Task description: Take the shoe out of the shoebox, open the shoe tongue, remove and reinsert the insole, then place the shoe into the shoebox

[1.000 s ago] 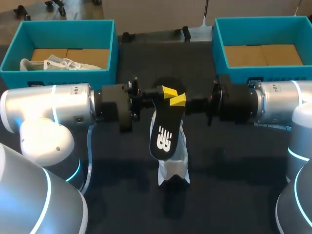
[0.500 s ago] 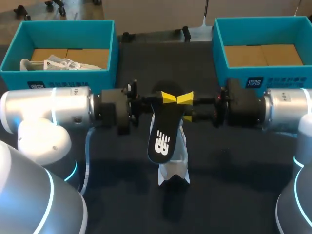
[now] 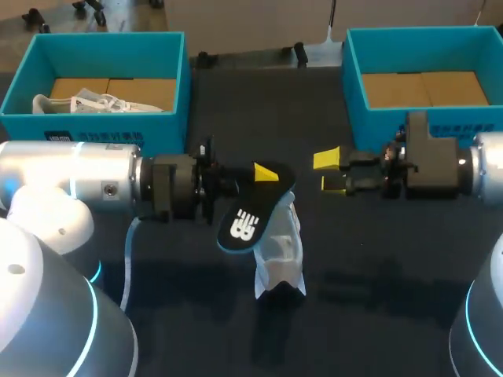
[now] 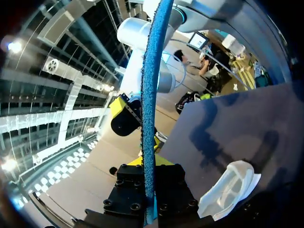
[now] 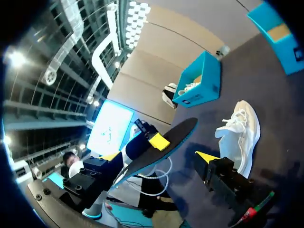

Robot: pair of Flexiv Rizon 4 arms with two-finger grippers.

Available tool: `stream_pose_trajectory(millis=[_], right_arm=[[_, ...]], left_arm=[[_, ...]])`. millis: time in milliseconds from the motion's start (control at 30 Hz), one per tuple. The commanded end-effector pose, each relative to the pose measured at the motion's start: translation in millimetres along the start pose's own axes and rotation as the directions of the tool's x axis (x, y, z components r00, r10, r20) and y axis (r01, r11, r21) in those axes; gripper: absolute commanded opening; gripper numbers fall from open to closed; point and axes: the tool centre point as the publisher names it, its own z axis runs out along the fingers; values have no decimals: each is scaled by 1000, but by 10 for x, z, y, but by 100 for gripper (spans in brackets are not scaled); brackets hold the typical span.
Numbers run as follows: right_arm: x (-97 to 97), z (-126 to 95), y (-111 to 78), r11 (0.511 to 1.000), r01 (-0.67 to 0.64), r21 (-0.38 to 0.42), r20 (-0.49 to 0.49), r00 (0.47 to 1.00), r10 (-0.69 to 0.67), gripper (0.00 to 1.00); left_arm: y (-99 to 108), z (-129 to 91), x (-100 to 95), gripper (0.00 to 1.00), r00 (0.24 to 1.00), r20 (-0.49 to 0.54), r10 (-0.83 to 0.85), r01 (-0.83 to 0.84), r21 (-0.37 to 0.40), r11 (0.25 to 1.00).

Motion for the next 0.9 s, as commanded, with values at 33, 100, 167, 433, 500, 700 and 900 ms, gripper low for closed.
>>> stream_pose_trajectory(millis=[33,100,167,433,500,700,900], right_arm=[[75,-293,36,974,217,63,-45,976,-214,100],[83,-294,42,970,227,86,-65,973,-222,100],[83,-294,42,970,227,86,-65,973,-222,100],[83,-294,42,970,227,86,-65,973,-222,100],[83,-294,42,970,227,86,-65,973,-222,100],[83,-294,42,970,227,86,-65,973,-222,100],[13,-363,87,879,456,137,-90,890,-448,100]], left_arm=[[-34,-27,-16,0,1000,-20,-18,18,7,1000],[-52,-28,-9,0,999,-43,-29,30,11,999],[-58,-30,-5,0,999,-43,-28,29,9,1000],[-58,-30,-5,0,999,-43,-28,29,9,1000],[-58,-30,-5,0,999,-43,-28,29,9,1000],[-58,-30,-5,0,999,-43,-28,29,9,1000],[-58,-30,-5,0,999,-43,-28,29,9,1000]])
